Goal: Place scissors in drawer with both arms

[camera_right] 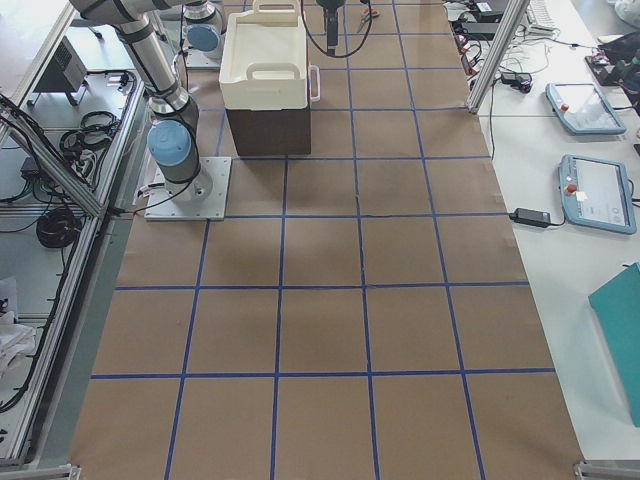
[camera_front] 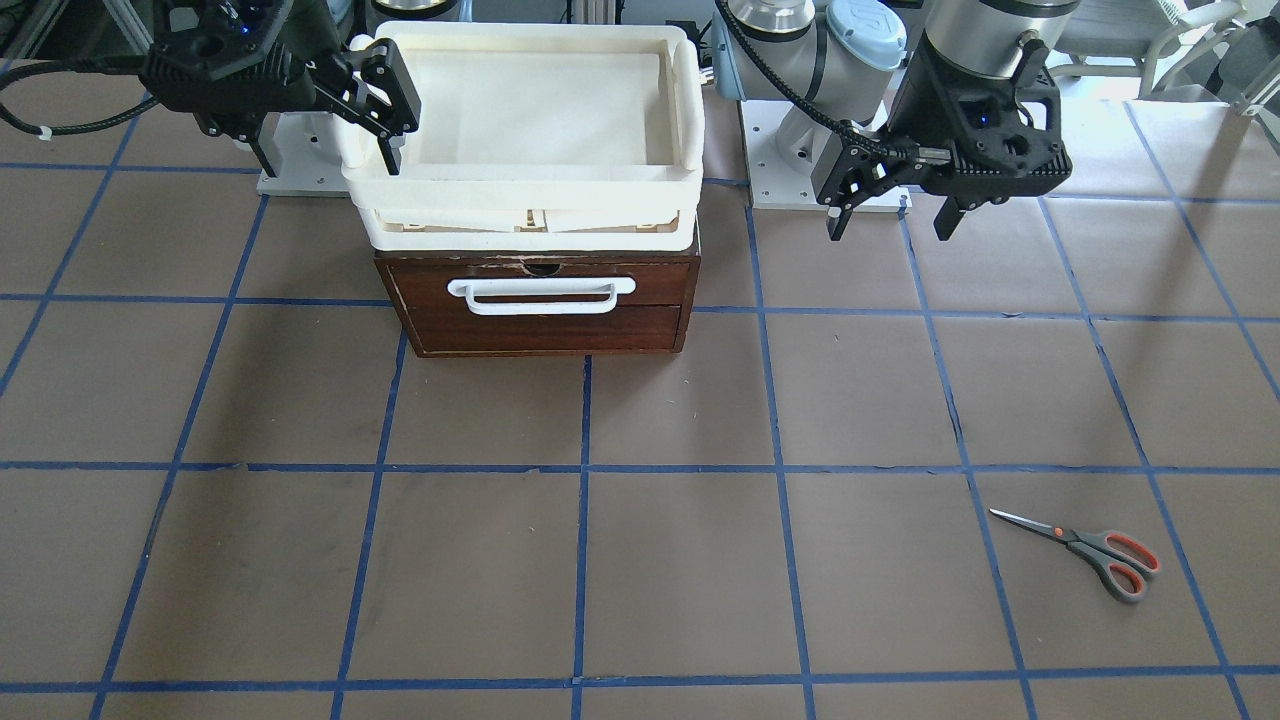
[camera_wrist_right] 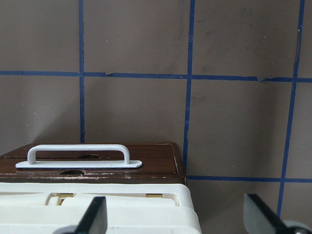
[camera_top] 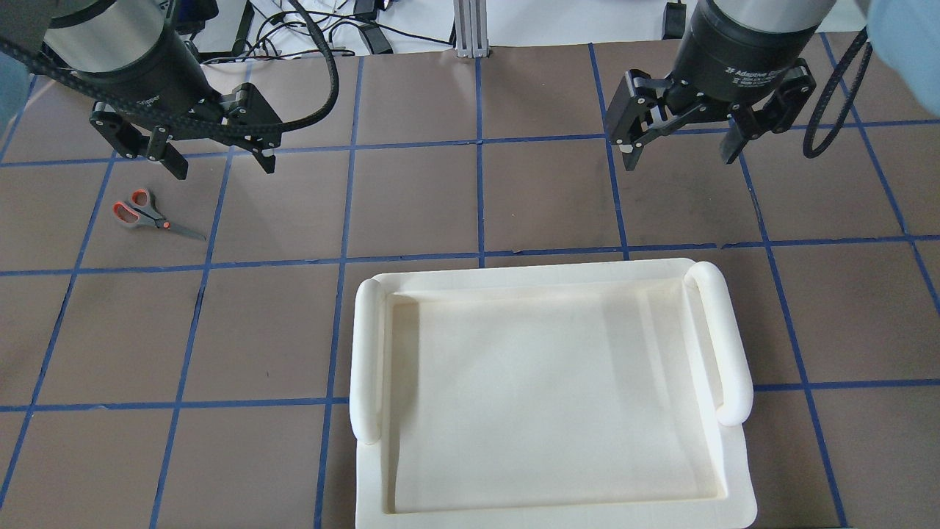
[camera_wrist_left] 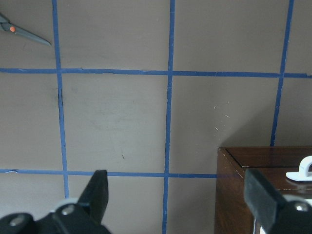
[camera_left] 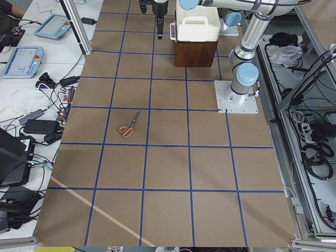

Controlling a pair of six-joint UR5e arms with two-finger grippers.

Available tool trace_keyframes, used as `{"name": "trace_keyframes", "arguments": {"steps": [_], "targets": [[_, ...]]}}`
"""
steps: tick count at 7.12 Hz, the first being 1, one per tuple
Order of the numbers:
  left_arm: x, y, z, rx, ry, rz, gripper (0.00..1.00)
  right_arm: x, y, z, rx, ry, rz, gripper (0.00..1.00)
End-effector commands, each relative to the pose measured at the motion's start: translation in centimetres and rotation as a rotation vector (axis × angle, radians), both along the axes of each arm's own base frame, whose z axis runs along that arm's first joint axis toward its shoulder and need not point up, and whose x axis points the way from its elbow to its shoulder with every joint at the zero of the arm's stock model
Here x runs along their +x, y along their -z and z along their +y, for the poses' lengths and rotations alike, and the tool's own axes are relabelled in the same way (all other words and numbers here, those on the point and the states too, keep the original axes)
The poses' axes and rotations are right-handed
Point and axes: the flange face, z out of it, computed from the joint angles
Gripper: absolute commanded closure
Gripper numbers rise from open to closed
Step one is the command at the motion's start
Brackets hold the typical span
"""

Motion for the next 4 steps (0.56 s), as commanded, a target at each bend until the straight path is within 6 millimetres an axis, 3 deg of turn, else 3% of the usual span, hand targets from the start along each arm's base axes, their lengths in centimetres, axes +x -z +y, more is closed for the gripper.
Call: {"name": "trace_keyframes", "arguments": {"steps": [1, 3, 4], "targets": [[-0.2, 0.1, 0.0, -0.003, 0.007, 0.006, 0.00, 0.0, 0.2, 0.0, 0.006, -0.001, 0.000, 0.00], [-0.2, 0.5, 0.8, 0.003, 0.011, 0.009, 0.00, 0.2, 1.4, -0.9, 0.017, 0.001, -0.018, 0.00], [-0.2, 0.4, 0.9, 0.000, 0.011, 0.009, 0.00, 0.5, 3.0, -2.5, 0.037, -0.003, -0.018, 0.00]]}}
